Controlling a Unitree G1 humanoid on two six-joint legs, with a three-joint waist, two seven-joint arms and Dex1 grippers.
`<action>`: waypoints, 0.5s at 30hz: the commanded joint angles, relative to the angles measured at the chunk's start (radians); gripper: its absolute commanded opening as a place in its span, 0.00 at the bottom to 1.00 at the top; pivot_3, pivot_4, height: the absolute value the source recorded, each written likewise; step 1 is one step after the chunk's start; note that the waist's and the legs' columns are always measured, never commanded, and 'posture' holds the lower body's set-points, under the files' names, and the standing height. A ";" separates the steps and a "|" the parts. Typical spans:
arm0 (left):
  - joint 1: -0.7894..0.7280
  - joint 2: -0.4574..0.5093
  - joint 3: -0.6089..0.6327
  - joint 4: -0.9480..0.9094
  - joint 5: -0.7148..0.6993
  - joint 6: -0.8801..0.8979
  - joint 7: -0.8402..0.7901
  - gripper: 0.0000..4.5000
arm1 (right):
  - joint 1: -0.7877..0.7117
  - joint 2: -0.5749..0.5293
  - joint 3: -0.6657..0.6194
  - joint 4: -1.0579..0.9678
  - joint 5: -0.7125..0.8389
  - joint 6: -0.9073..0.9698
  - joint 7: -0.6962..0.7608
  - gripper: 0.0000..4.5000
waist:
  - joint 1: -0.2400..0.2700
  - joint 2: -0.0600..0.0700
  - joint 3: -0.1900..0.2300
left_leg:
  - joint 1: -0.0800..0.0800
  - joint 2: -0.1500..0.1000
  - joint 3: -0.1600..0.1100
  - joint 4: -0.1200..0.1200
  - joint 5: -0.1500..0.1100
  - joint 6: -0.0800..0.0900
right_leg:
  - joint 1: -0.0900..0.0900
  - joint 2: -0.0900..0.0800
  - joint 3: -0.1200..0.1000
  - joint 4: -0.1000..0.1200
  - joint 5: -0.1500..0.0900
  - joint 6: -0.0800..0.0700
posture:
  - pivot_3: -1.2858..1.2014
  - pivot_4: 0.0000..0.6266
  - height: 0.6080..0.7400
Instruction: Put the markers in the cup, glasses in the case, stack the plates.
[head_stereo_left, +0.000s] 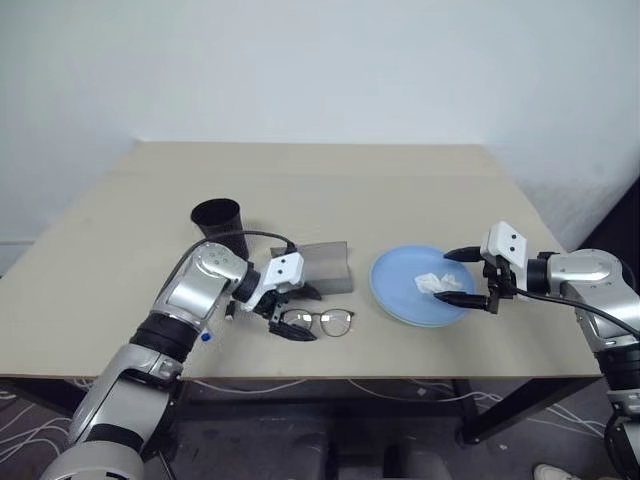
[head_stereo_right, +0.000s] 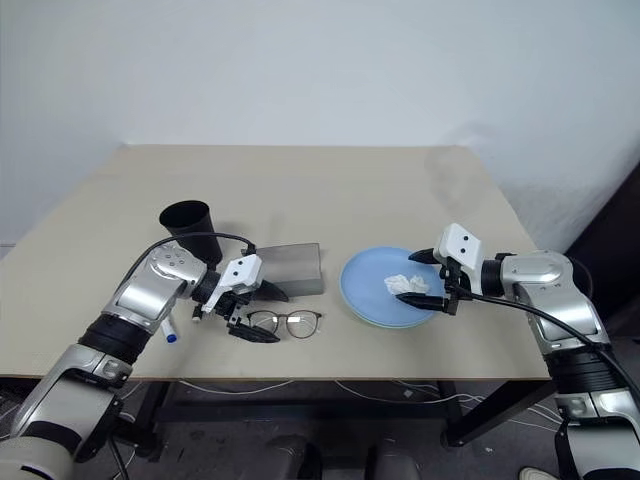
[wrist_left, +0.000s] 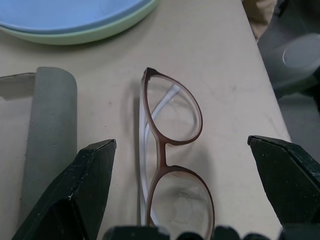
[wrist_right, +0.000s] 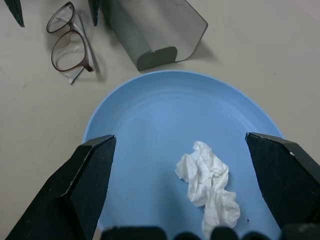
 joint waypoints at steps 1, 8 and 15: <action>-0.037 -0.007 -0.002 0.003 0.020 -0.034 -0.010 1.00 | -0.022 -0.009 -0.030 -0.024 0.018 -0.001 -0.006 1.00 | 0.000 0.000 0.000 | 0.000 0.000 0.001 0.001 0.000 0.001 | -0.001 0.000 0.000 0.000 0.000 0.000 | 0.52 0.00 0.71; -0.047 -0.018 -0.005 0.020 0.042 -0.060 -0.014 1.00 | -0.025 -0.007 -0.024 -0.023 0.018 -0.002 -0.007 1.00 | 0.000 0.000 0.000 | 0.000 0.000 0.003 0.005 -0.003 0.005 | -0.001 -0.008 0.000 -0.001 0.002 0.003 | 0.52 0.00 0.71; -0.041 -0.041 -0.007 0.033 0.061 -0.078 0.002 1.00 | -0.024 -0.005 -0.021 -0.030 0.019 0.001 -0.009 1.00 | 0.000 0.000 0.000 | -0.001 -0.001 0.007 0.006 -0.006 0.009 | -0.001 -0.014 -0.002 -0.001 0.002 0.004 | 0.52 0.00 0.71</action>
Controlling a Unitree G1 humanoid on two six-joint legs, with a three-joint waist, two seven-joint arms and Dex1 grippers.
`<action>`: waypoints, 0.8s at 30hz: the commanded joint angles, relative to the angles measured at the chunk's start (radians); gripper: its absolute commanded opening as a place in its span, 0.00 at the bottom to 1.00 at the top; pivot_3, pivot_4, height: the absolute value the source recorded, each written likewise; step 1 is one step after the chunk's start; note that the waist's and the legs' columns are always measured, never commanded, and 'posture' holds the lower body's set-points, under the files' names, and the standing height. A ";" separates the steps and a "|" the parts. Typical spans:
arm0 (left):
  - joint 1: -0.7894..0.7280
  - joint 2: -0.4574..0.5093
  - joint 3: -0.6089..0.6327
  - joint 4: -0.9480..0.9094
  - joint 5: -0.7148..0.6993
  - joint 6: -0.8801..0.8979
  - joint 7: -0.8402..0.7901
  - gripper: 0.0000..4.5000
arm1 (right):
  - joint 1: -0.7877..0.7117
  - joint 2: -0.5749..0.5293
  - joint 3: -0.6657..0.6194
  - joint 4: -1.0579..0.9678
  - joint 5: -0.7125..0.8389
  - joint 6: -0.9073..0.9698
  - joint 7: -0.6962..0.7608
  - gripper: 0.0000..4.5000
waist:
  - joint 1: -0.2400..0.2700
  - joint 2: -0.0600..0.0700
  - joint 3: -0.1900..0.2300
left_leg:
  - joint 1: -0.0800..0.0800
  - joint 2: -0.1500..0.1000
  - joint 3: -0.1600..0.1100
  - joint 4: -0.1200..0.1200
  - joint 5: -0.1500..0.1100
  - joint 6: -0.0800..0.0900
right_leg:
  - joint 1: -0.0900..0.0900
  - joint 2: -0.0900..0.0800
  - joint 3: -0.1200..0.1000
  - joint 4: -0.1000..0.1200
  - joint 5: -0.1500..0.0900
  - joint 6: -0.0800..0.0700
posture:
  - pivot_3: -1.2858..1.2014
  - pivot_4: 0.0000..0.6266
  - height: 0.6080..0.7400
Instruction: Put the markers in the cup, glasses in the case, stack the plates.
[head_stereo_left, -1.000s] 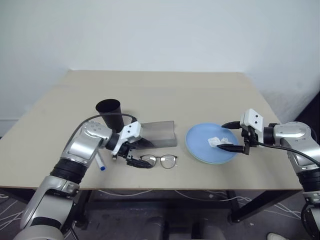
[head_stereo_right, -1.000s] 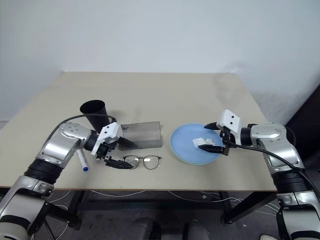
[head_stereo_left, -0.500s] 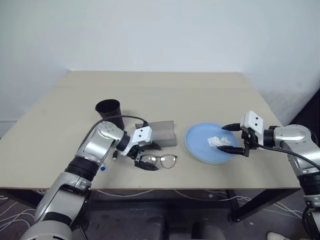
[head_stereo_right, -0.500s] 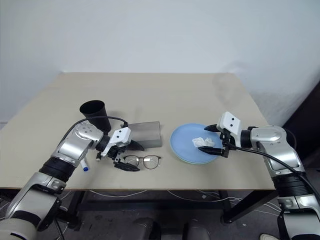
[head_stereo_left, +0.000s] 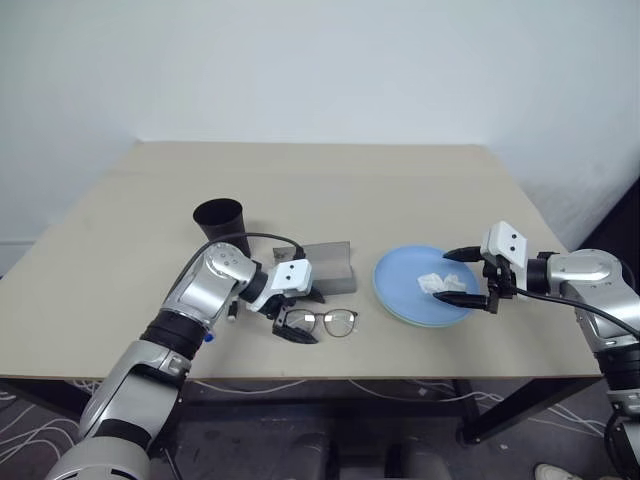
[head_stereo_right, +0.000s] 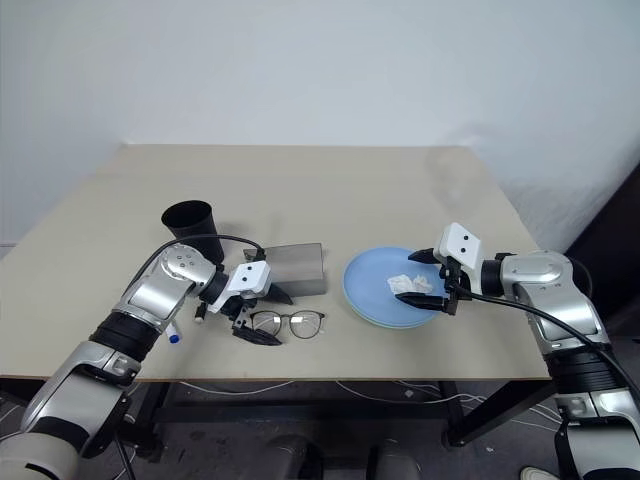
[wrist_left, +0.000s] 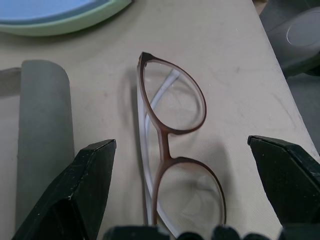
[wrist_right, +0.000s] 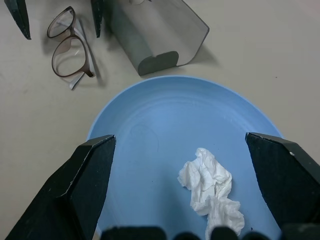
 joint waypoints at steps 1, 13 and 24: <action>-0.025 -0.006 0.005 -0.004 0.007 -0.021 0.002 1.00 | -0.024 -0.004 -0.022 -0.029 0.012 0.000 -0.008 1.00 | 0.000 0.000 0.000 | 0.000 0.000 0.000 0.000 0.000 0.000 | 0.000 0.000 0.000 0.000 0.000 0.000 | 0.52 0.00 0.71; -0.016 -0.017 -0.001 -0.016 0.018 -0.022 0.019 0.92 | -0.024 0.002 -0.021 -0.030 0.013 -0.002 -0.018 1.00 | 0.000 0.000 0.000 | 0.000 0.000 0.000 0.002 -0.001 0.001 | 0.000 -0.001 0.000 0.000 0.001 0.001 | 0.52 0.00 0.71; -0.014 -0.019 0.003 -0.014 0.019 -0.025 0.019 0.30 | -0.021 0.001 -0.022 -0.034 0.014 -0.002 -0.019 1.00 | 0.000 0.000 0.000 | -0.001 0.000 0.001 0.002 -0.001 0.001 | 0.000 -0.001 0.000 0.000 0.001 0.001 | 0.52 0.00 0.71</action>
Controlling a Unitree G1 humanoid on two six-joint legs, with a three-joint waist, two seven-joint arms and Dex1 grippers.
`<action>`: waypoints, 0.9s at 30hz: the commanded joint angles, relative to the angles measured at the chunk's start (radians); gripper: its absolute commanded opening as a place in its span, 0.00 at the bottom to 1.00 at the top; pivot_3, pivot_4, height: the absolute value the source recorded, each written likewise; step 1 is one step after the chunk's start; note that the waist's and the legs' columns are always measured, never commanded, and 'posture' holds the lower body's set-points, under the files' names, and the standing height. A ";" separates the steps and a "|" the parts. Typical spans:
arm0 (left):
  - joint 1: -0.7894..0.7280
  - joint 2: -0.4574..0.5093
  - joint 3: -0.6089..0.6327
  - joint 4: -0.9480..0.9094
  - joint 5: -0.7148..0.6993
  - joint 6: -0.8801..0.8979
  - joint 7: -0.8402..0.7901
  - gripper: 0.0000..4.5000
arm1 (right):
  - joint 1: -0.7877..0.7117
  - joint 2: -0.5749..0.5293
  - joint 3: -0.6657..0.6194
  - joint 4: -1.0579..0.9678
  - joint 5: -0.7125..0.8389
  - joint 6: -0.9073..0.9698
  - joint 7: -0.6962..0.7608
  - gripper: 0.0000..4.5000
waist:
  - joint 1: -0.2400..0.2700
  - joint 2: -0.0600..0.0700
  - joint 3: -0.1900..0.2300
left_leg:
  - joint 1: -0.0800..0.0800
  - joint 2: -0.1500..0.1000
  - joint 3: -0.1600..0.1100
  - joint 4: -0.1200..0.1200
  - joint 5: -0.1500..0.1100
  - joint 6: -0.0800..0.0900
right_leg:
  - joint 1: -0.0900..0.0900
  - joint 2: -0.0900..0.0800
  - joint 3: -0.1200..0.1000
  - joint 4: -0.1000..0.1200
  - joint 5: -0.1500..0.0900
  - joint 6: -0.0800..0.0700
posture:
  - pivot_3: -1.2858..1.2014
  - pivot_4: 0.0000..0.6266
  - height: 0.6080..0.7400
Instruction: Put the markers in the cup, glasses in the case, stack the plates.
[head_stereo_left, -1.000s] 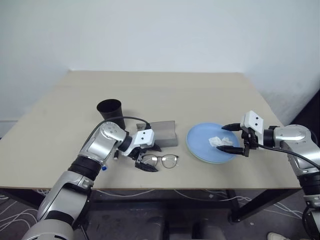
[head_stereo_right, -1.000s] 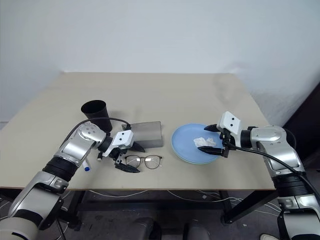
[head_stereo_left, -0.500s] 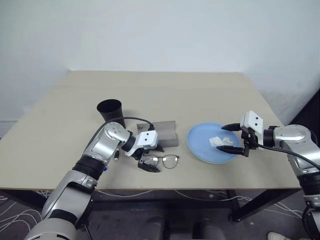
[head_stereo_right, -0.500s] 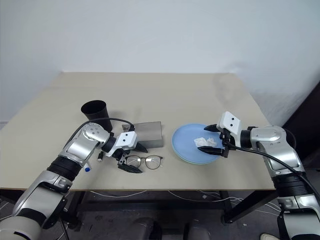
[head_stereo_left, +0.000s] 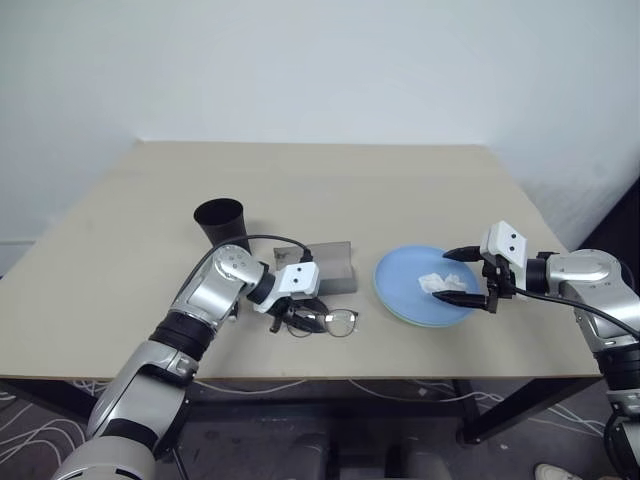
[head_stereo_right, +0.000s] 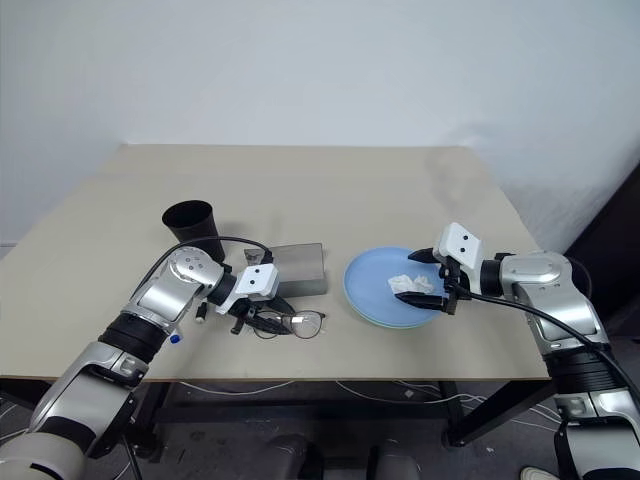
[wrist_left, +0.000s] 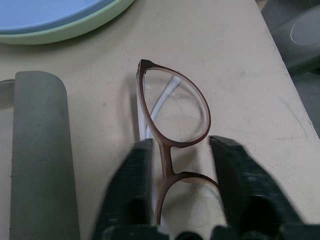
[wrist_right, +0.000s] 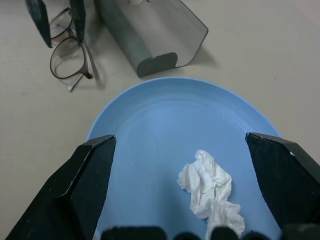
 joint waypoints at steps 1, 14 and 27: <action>-0.016 0.004 0.010 -0.015 0.001 -0.013 -0.002 0.30 | -0.022 -0.001 -0.022 -0.034 0.014 -0.002 -0.010 1.00 | 0.000 0.000 0.000 | 0.000 0.000 0.000 0.000 0.000 0.000 | 0.000 0.000 0.000 0.000 0.000 0.000 | 0.52 0.00 0.71; -0.013 0.018 0.003 -0.024 0.013 -0.013 -0.025 0.22 | -0.027 0.001 -0.018 -0.030 0.012 -0.003 -0.008 1.00 | 0.000 0.000 0.000 | 0.000 0.000 0.000 0.000 0.000 0.000 | 0.000 0.000 0.000 0.000 0.000 0.000 | 0.52 0.00 0.71; -0.017 0.020 0.005 -0.033 0.014 -0.006 -0.024 0.00 | -0.031 0.003 -0.013 -0.024 0.010 -0.008 -0.005 1.00 | 0.000 0.001 -0.001 | 0.000 0.000 0.000 0.001 0.000 0.000 | 0.000 -0.002 -0.001 0.000 0.002 0.003 | 0.52 0.00 0.71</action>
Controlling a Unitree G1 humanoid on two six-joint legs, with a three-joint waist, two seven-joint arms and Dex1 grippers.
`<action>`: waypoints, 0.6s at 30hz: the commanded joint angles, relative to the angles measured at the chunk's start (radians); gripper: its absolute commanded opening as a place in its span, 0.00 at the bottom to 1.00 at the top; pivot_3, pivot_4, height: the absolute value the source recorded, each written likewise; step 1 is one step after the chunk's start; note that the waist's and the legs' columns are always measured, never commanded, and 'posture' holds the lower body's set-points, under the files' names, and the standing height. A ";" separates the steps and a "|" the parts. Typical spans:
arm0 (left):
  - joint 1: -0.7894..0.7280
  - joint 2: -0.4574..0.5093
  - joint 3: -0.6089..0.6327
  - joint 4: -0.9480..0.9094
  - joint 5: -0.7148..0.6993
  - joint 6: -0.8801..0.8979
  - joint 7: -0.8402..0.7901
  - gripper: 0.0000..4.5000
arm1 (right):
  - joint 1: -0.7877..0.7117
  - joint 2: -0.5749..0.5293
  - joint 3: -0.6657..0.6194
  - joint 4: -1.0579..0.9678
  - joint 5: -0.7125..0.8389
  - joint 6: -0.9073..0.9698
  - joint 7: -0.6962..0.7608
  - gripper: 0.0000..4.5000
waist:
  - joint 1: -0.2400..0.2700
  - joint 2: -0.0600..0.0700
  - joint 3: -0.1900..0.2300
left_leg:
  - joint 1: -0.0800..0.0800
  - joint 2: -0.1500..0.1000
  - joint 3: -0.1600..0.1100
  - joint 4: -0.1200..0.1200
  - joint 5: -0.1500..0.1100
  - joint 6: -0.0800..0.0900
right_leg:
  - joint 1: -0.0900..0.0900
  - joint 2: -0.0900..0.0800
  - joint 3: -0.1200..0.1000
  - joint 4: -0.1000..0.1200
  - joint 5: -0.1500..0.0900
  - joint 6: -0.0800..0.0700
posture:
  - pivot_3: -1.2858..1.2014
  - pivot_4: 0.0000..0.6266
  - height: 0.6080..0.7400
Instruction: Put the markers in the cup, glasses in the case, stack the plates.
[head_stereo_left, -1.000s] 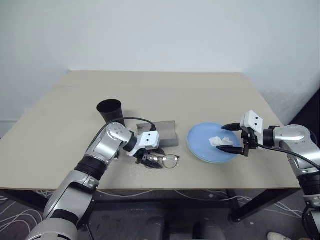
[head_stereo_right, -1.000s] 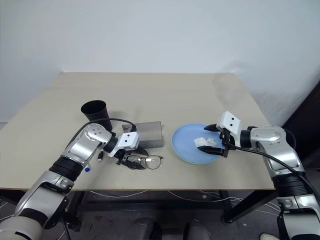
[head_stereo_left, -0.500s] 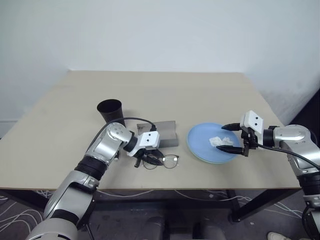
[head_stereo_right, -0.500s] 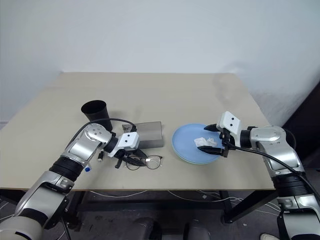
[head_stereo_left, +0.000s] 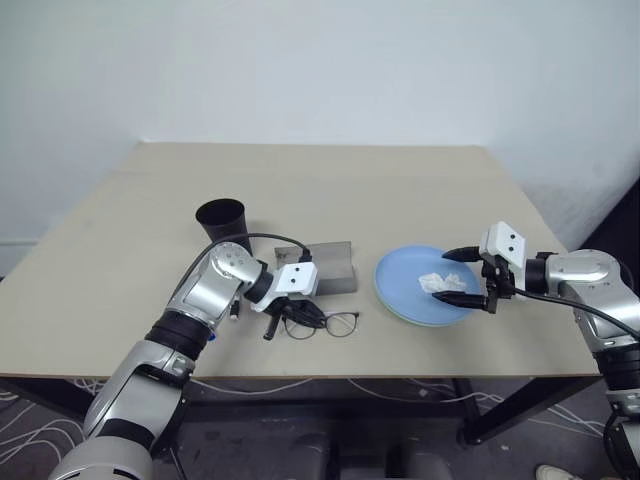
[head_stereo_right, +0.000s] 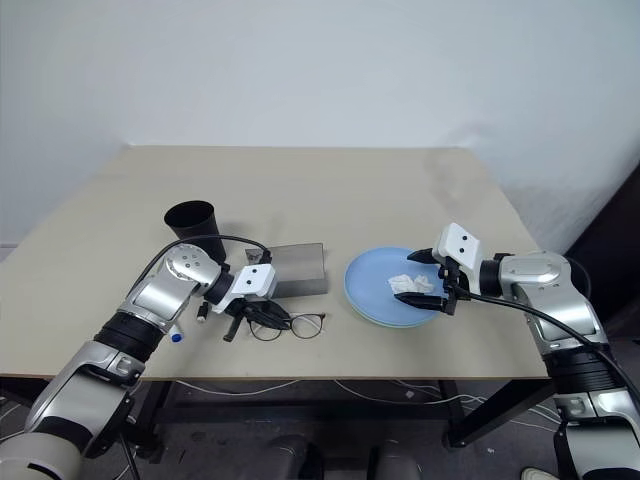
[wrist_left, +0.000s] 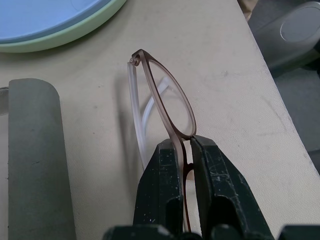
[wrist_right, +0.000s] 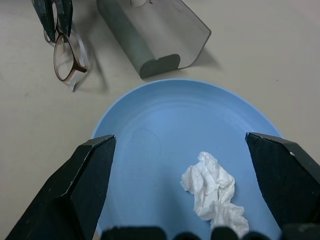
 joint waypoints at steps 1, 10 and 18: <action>-0.023 0.000 0.009 -0.008 0.005 0.001 0.012 0.00 | -0.031 0.001 -0.017 -0.024 0.009 -0.008 -0.005 1.00 | 0.000 0.000 0.000 | 0.000 0.000 0.000 0.000 0.000 0.000 | 0.000 0.000 0.000 0.000 0.000 0.000 | 0.52 0.00 0.71; -0.183 -0.006 0.077 0.091 -0.049 0.016 -0.003 0.00 | -0.044 0.003 -0.009 -0.008 0.006 -0.012 -0.003 1.00 | 0.000 -0.001 0.001 | -0.001 0.000 0.000 0.001 0.000 0.000 | -0.001 0.000 -0.001 0.000 0.000 0.000 | 0.52 0.00 0.71; -0.338 -0.008 0.147 0.260 -0.059 -0.024 -0.005 0.00 | -0.045 0.010 -0.005 -0.006 0.005 -0.013 -0.007 1.00 | 0.000 -0.001 0.001 | -0.005 0.000 0.002 0.002 -0.002 0.004 | -0.003 0.000 -0.004 -0.001 0.000 0.001 | 0.52 0.00 0.71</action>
